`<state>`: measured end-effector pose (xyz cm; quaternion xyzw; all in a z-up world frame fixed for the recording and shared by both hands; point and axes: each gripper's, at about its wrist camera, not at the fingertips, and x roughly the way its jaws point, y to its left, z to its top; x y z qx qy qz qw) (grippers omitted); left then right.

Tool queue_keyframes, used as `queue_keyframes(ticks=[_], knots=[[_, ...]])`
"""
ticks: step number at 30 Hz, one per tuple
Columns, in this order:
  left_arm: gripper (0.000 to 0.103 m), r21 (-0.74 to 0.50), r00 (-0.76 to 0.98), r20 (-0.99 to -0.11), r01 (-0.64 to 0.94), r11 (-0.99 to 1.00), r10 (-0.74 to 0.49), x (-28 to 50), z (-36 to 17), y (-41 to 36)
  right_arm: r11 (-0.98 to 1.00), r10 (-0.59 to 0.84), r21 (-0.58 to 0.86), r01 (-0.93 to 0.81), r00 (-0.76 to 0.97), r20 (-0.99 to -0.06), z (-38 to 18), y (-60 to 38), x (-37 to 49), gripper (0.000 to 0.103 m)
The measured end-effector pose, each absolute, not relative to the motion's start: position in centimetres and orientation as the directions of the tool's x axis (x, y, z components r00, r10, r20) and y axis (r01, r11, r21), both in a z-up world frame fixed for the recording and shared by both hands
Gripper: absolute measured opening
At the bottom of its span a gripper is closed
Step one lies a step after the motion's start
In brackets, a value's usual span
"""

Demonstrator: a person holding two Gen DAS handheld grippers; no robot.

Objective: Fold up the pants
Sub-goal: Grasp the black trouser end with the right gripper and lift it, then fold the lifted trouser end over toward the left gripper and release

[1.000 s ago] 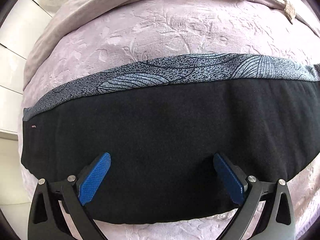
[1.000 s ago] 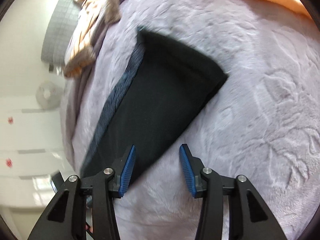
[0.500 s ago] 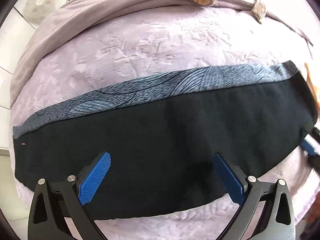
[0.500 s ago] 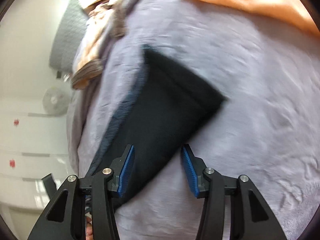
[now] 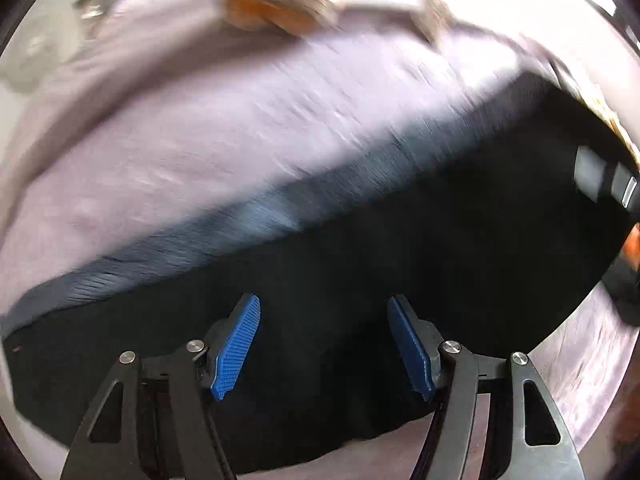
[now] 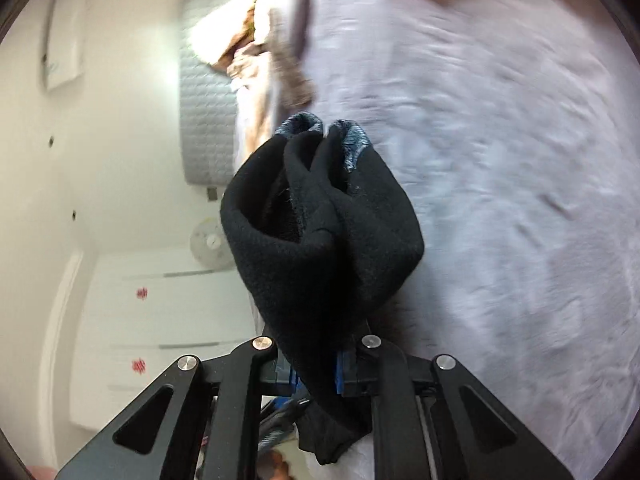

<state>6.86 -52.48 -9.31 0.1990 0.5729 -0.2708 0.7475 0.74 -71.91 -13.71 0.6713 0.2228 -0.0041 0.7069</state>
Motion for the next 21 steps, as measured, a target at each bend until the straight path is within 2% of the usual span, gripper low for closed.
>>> queue_keyframes(ticks=[2, 3, 8, 11, 12, 13, 17, 21], knots=[[0.068, -0.063, 0.155, -0.97, 0.577, 0.814, -0.185, 7.1, -11.4, -51.9, 0.162, 0.307, 0.934, 0.318, 0.883, -0.354, -12.5, -71.4, 1.7, 0.014], [0.068, -0.08, 0.148, -0.969, 0.569, 0.818, -0.198, 7.3, -11.5, -51.8, 0.23, 0.328, 0.91, 0.344, 0.853, -0.406, -11.8, -70.6, 2.6, 0.014], [0.068, -0.159, 0.082, -0.962, 0.603, 0.782, -0.259, 8.3, -9.9, -50.2, 0.409, 0.319, 0.848, 0.337, 0.818, -0.479, -8.0, -67.8, 5.5, 0.014], [0.072, -0.159, 0.125, -0.95, 0.591, 0.791, -0.285, 9.3, -7.9, -47.2, 0.519, 0.298, 0.789, 0.33, 0.795, -0.528, -5.1, -66.0, 6.7, 0.014], [0.085, -0.152, 0.151, -0.945, 0.582, 0.799, -0.29, 9.9, -7.3, -45.8, 0.577, 0.286, 0.75, 0.324, 0.78, -0.556, -3.9, -64.9, 7.3, 0.014], [0.088, -0.15, 0.173, -0.939, 0.571, 0.807, -0.297, 10.6, -7.0, -44.4, 0.629, 0.274, 0.711, 0.314, 0.767, -0.581, -2.8, -63.5, 7.9, 0.014], [0.088, -0.13, 0.183, -0.95, 0.509, 0.851, -0.255, 14.4, -7.6, -40.9, 0.737, 0.249, 0.616, 0.279, 0.735, -0.631, -1.0, -58.3, 9.4, 0.014], [0.088, -0.126, 0.248, -0.94, 0.391, 0.912, -0.236, 17.0, -6.4, -33.6, 0.817, 0.206, 0.509, 0.27, 0.688, -0.696, -0.6, -52.6, 11.4, 0.014]])
